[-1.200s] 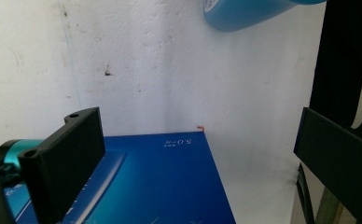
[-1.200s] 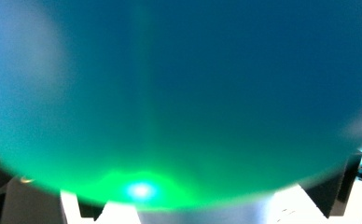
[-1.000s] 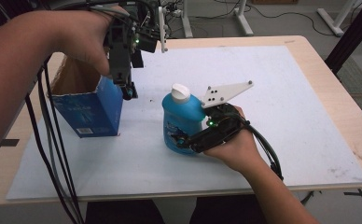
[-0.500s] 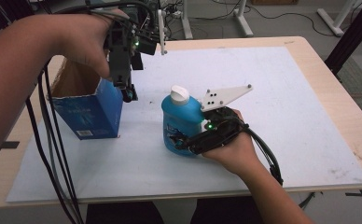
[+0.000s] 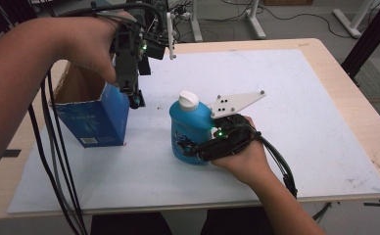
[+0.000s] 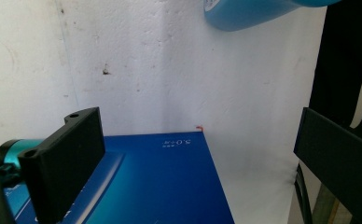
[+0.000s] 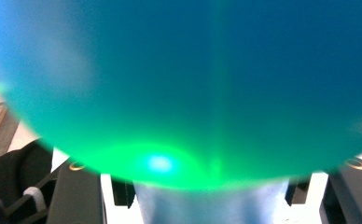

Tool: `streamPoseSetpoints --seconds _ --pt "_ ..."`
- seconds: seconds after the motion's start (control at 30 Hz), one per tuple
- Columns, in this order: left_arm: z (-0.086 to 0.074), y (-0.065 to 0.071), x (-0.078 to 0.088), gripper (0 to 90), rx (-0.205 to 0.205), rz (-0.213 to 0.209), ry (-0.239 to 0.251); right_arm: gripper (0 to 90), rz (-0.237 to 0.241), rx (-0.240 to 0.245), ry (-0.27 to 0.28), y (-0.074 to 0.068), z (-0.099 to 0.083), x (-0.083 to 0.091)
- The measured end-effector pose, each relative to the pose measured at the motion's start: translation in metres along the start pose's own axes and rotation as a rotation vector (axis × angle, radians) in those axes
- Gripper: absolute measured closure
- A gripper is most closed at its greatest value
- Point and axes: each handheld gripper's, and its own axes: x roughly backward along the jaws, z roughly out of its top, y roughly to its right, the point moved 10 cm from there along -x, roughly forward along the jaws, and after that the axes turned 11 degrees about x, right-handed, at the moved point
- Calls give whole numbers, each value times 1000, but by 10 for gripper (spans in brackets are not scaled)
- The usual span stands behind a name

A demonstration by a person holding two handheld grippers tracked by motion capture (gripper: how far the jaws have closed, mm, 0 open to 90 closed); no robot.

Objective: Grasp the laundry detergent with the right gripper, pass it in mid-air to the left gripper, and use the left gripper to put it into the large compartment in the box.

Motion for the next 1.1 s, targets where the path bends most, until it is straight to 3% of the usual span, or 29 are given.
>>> streamPoseSetpoints --seconds 0.3,0.57,0.93,1.1 --pt "0 0 -1 18 0 2 -3 415 -5 12 16 -1 1 0" --pt "1 5 3 17 -7 7 -2 461 -25 52 19 0 3 1" --pt "6 19 14 17 -39 12 7 463 30 68 6 -2 18 5" --pt "10 32 23 17 -62 6 5 464 55 74 -5 -3 25 4"
